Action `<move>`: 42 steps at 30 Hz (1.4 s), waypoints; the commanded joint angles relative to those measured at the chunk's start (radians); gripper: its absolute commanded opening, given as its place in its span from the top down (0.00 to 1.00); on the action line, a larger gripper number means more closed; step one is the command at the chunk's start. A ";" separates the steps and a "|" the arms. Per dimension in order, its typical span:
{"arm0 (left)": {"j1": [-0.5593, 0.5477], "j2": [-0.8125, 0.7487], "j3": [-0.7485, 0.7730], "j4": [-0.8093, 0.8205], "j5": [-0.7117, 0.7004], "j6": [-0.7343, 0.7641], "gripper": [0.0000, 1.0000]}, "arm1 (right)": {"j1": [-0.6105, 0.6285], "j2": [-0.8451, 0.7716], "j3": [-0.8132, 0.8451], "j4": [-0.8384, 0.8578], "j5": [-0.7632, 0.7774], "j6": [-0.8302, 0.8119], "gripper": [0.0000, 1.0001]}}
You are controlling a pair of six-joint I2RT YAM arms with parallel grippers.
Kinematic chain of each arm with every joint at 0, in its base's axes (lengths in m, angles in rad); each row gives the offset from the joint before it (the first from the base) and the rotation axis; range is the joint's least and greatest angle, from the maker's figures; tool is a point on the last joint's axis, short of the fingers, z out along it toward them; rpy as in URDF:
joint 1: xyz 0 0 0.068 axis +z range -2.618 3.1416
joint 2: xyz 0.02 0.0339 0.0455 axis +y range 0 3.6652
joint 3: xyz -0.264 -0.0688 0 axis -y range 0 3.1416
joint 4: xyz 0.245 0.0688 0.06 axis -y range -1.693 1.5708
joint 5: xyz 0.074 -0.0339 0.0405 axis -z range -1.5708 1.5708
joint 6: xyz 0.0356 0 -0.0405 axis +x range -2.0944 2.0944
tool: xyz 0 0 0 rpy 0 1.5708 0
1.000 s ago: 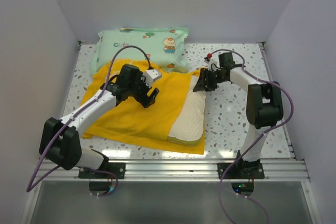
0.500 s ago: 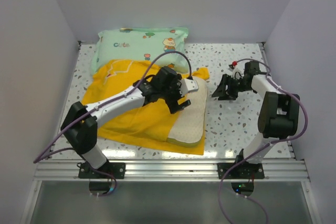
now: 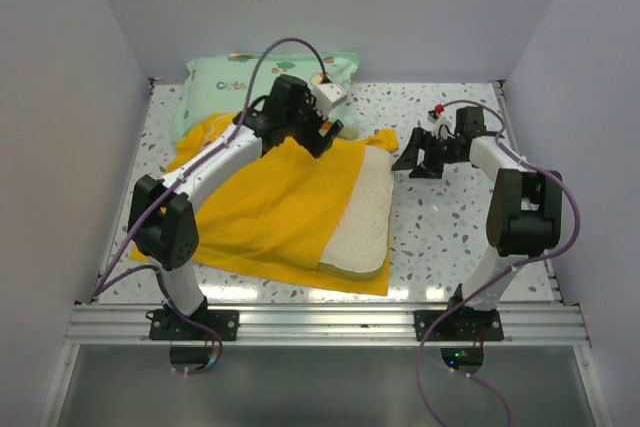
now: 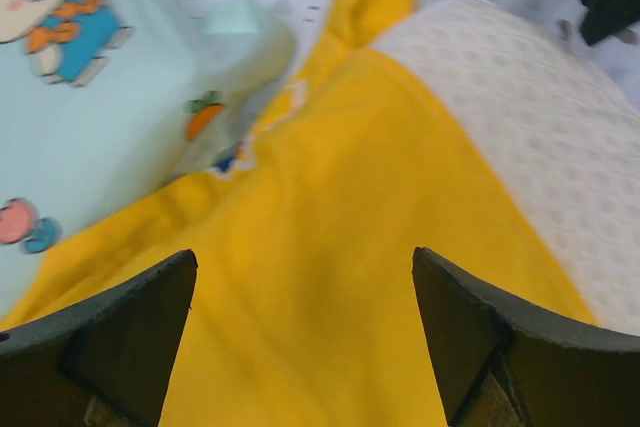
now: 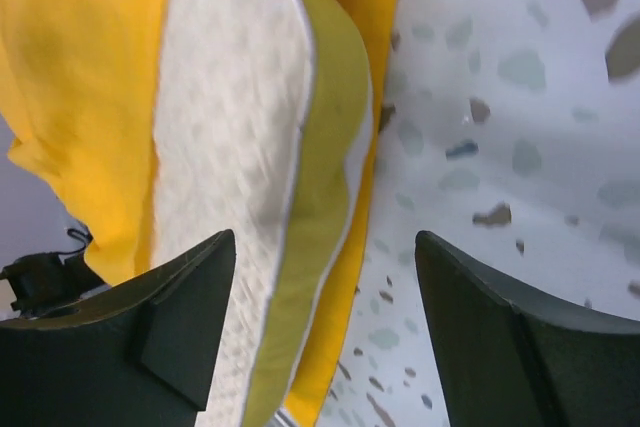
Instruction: Put the pillow into the pillowcase
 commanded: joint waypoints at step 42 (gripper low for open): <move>0.303 0.309 0.219 -0.023 0.332 0.227 1.00 | 0.259 0.187 0.166 0.115 0.045 -0.064 0.78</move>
